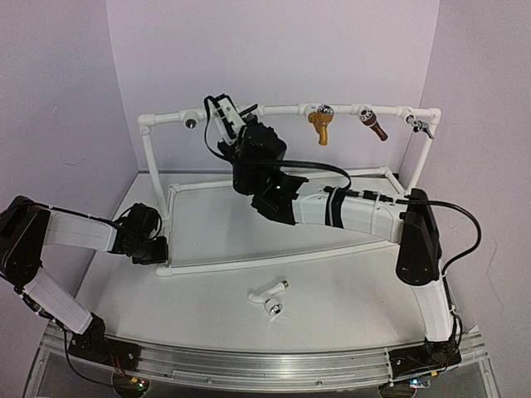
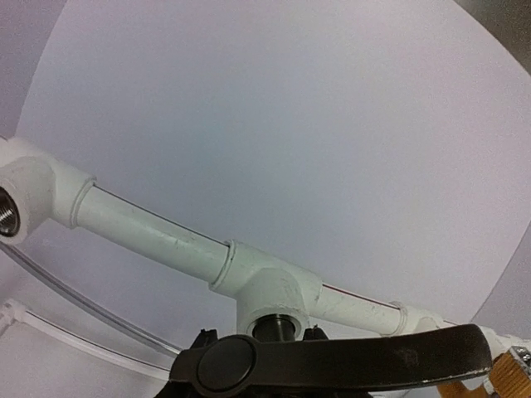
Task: Install the water faucets
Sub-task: Screw the water faucet onto the adaptor, then pick up the water faucet from the center of the board.
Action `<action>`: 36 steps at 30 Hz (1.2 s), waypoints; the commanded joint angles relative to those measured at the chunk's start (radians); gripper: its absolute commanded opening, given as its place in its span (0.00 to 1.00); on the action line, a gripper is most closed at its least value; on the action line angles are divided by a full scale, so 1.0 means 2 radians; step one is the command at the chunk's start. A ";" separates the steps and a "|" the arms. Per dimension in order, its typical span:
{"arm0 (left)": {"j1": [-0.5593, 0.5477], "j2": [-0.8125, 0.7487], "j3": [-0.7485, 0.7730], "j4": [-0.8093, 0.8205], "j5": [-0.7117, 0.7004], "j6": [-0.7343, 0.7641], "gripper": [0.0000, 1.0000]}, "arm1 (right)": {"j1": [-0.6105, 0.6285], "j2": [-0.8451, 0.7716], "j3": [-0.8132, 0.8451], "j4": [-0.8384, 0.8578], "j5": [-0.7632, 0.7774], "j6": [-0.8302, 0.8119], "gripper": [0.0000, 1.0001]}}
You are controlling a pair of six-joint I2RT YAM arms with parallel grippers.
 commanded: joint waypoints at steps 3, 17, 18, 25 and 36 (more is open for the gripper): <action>-0.029 0.006 0.004 0.030 0.125 0.013 0.00 | -0.032 -0.068 -0.031 -0.066 -0.015 0.375 0.00; -0.029 0.013 0.010 0.028 0.126 0.015 0.00 | -0.004 -0.095 -0.067 -0.135 -0.011 0.192 0.98; -0.029 0.014 0.010 0.028 0.125 0.015 0.00 | 0.000 -0.099 -0.073 -0.140 -0.010 0.182 0.98; -0.029 0.020 0.016 0.021 0.122 0.012 0.01 | 0.021 -0.154 -0.122 -0.186 0.012 0.199 0.98; -0.029 -0.013 0.034 -0.001 0.112 0.008 0.55 | 0.032 -0.314 -0.253 -0.404 -0.042 0.406 0.98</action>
